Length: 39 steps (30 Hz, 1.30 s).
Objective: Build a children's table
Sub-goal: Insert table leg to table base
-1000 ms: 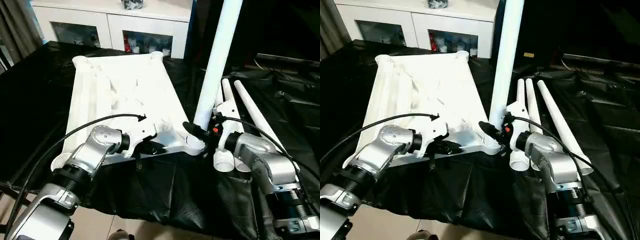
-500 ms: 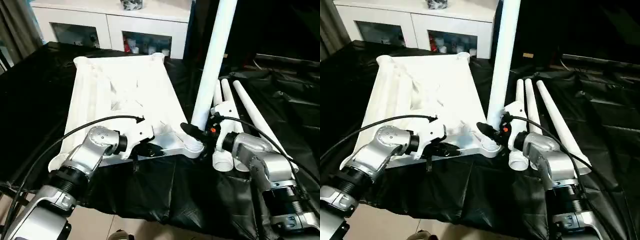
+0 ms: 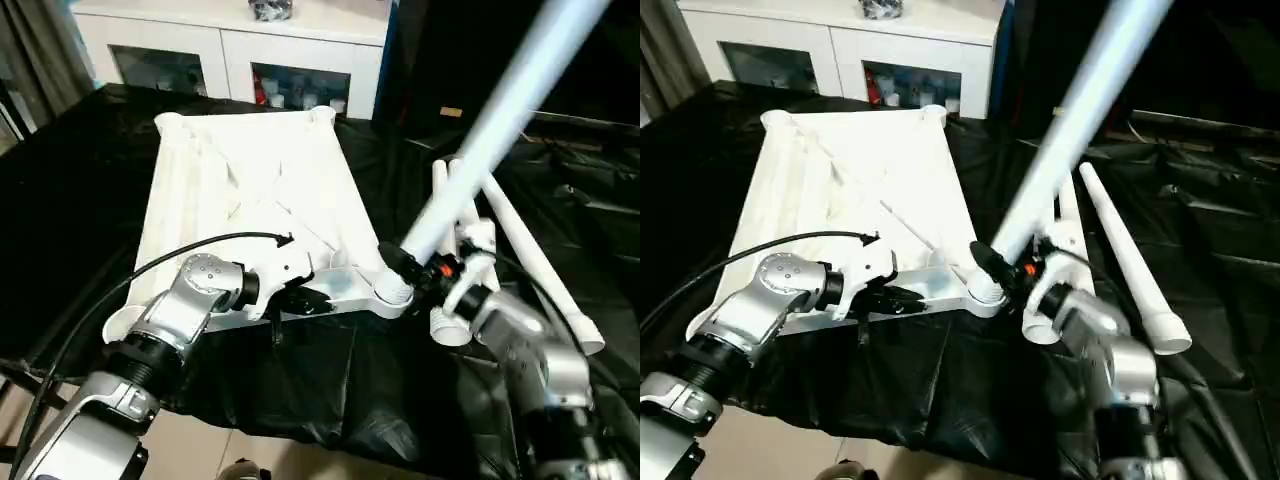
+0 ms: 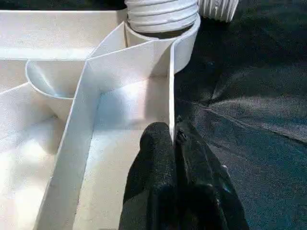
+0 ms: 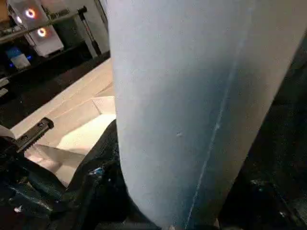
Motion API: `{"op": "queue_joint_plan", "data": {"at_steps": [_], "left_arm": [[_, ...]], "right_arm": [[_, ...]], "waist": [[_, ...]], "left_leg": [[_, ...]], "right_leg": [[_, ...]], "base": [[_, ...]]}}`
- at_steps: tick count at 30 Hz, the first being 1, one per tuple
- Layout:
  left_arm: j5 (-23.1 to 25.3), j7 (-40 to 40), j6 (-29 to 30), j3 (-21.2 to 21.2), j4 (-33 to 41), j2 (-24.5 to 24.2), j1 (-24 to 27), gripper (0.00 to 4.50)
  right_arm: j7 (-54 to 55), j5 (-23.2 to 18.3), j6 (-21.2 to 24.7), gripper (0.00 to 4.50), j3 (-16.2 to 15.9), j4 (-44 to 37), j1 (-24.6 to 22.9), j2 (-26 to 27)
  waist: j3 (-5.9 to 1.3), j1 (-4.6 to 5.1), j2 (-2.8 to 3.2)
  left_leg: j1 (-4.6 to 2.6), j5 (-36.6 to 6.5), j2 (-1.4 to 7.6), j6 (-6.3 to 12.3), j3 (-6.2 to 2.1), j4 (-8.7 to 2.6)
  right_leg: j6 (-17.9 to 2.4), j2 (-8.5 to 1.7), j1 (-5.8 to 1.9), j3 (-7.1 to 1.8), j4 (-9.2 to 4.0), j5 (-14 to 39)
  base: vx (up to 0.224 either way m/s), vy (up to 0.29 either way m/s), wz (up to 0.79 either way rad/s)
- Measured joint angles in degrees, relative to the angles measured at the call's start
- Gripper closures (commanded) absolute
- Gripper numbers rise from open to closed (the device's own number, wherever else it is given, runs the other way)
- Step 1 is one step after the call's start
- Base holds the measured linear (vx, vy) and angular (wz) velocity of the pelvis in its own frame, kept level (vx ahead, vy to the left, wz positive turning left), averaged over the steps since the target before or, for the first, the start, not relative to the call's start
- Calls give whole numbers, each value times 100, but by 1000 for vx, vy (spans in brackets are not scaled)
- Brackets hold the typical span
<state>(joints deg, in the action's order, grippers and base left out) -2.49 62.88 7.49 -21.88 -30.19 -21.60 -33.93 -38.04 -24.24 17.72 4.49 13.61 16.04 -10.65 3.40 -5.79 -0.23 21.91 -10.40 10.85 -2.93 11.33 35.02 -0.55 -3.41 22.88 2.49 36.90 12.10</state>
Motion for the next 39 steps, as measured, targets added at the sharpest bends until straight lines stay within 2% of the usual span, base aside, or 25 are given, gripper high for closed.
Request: {"op": "queue_joint_plan", "data": {"at_steps": [6,8,12,15,23,30,34,39], "left_arm": [[13,-57,1,21,-70,78,-1,450],[14,-63,0,24,-92,88,-6,450],[30,-74,-4,33,-121,102,-13,450],[75,-74,-35,44,-126,93,-13,450],[112,-71,-50,70,-133,18,-13,450],[125,55,-51,72,-127,-111,-5,450],[117,200,-52,72,15,-225,89,450],[64,599,-241,74,134,-414,187,450]], "right_arm": [[15,88,-582,261,-40,47,-227,92],[49,196,-714,261,-69,33,-273,90],[144,594,-965,261,-339,-76,-283,-37],[176,888,-966,261,-555,-120,-186,-158],[8,1156,-763,261,-859,128,234,-290],[-590,1243,-800,261,-1002,694,677,-414],[-946,1226,-942,261,-1071,820,677,-468],[-1544,1072,-1076,261,-1136,732,547,-604]], "waist": [[-15,-20,21],[-18,-20,21],[-22,-17,20],[-25,3,15],[-30,73,-8],[-48,123,-56],[-70,119,-100],[-79,88,-121]], "left_leg": [[-1,0,-1,0,0,-1],[-2,0,-1,0,0,-1],[-2,0,-2,0,-1,-1],[-4,0,-2,0,-1,-1],[-7,0,-2,0,-1,-4],[-39,0,0,-1,0,-17],[-64,-1,-3,-3,2,-60],[-76,-1,-3,-3,7,-104]], "right_leg": [[1,-2,-5,0,-2,0],[1,-2,-5,0,-2,1],[1,-3,-6,0,-2,0],[2,-3,-8,0,-3,0],[23,-3,-6,0,-3,11],[23,-2,-10,1,-2,10],[24,0,-19,2,-26,11],[0,7,-41,5,-84,-3]], "base": [[0,0,0],[0,0,0],[0,0,0],[0,0,0],[0,0,0],[0,0,0],[0,0,0],[0,0,0]]}}
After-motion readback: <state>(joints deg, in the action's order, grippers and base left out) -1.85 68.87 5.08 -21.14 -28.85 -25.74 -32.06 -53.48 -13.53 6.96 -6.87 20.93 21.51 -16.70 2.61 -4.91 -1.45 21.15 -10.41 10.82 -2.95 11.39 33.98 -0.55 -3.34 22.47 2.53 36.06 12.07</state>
